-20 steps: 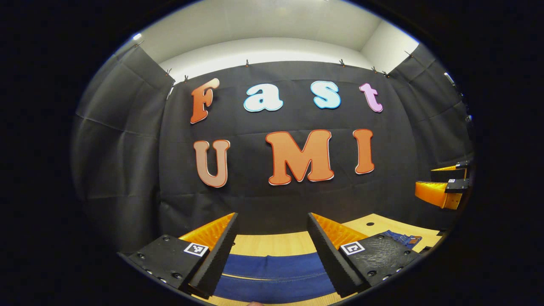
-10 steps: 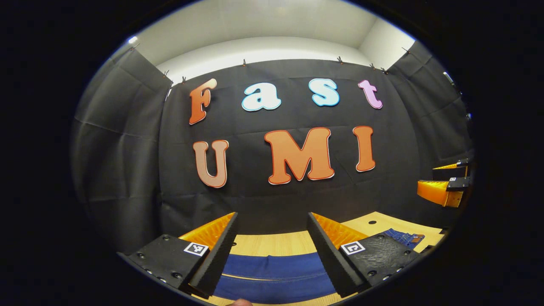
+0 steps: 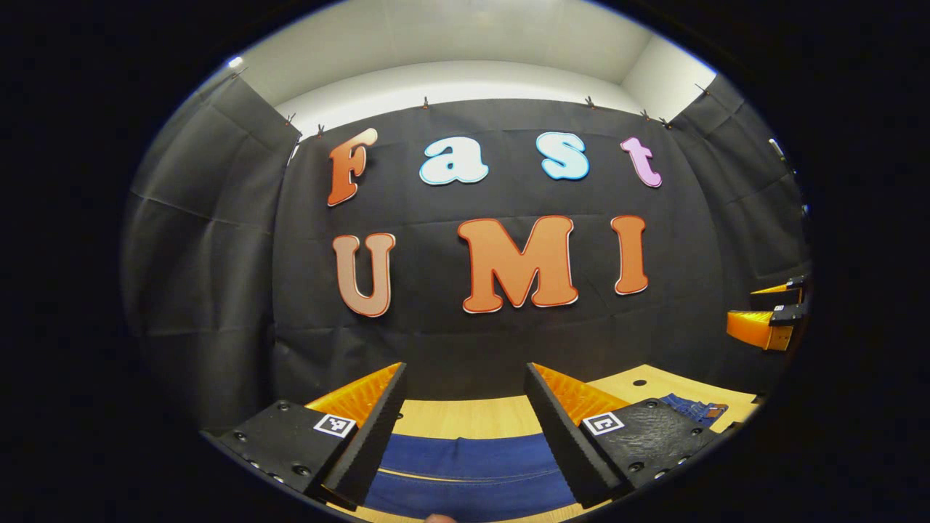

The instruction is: Grasp the waist and the cuffs of the jeans and fold them to make the two legs overlap; first hold the waist and fold one-third of the jeans toward the cuffs, then hold the cuffs and fold the remaining one-third in the same direction to finish folding.

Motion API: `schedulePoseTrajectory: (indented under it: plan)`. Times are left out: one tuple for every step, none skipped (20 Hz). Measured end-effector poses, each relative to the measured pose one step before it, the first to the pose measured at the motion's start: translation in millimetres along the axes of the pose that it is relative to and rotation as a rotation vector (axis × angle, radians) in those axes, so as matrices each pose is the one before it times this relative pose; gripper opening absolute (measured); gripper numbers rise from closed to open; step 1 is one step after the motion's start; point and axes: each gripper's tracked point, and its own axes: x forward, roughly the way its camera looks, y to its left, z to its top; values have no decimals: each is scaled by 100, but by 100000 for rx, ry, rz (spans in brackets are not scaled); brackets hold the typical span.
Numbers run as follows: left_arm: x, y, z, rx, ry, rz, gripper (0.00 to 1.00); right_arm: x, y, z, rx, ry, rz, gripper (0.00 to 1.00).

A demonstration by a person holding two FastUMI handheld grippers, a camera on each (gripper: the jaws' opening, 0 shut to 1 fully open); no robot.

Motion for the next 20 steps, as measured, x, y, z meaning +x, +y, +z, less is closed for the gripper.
schedulePoseTrajectory:
  plan:
    - [155,495,-495,-297,1099,506,100,130,-299,-141,515,338,-915,92]
    - [224,572,-576,-504,1550,342,100,324,-335,-284,267,524,-1114,92]
    - [209,699,-576,-659,1421,414,100,276,-435,-324,-114,878,-1366,92]
    - [410,828,-637,-400,1053,809,100,276,-539,-424,-164,890,-1619,92]
    - [88,943,-435,-383,1057,1096,100,324,-402,-330,72,1009,-1482,92]
    - [232,923,-563,-227,1289,1081,100,321,-263,-295,536,1007,-1324,98]
    - [369,817,-512,-462,1378,981,100,372,-187,-394,1106,1225,-921,98]
    - [374,911,-448,-612,1150,783,100,340,-179,-366,1232,1390,-1075,98]
    - [404,976,-665,-612,1314,950,100,378,-376,-430,1396,1260,-1305,98]
    - [439,980,-552,-662,1267,715,98,337,-286,-351,2036,1293,-1304,98]
    - [205,1097,-505,-796,1399,1173,100,359,-285,-385,1910,1445,-1439,98]
    - [385,1089,-661,-1173,1818,1195,98,343,-198,-513,1590,1771,-1482,100]
    - [497,751,-768,-2077,1235,334,98,346,-143,-561,1067,1857,-1229,98]
    - [355,792,-651,-2513,1887,320,98,313,-210,-537,696,1683,-1322,98]
    - [494,970,-1063,-2376,2839,585,98,193,-272,-423,694,1638,-1026,98]
    - [457,1083,-878,-2221,2904,576,99,239,-22,-424,805,1447,-513,98]
    - [343,966,-842,-2293,2798,705,99,245,-118,-593,1299,2132,-499,100]
    - [391,915,-950,-2627,2989,393,98,221,15,-749,3096,2776,5,98]
    - [766,1094,-810,-2782,3075,917,98,186,17,-725,3916,3023,451,98]
    - [308,821,-846,-2948,2852,715,96,255,-75,-737,3804,2922,221,98]
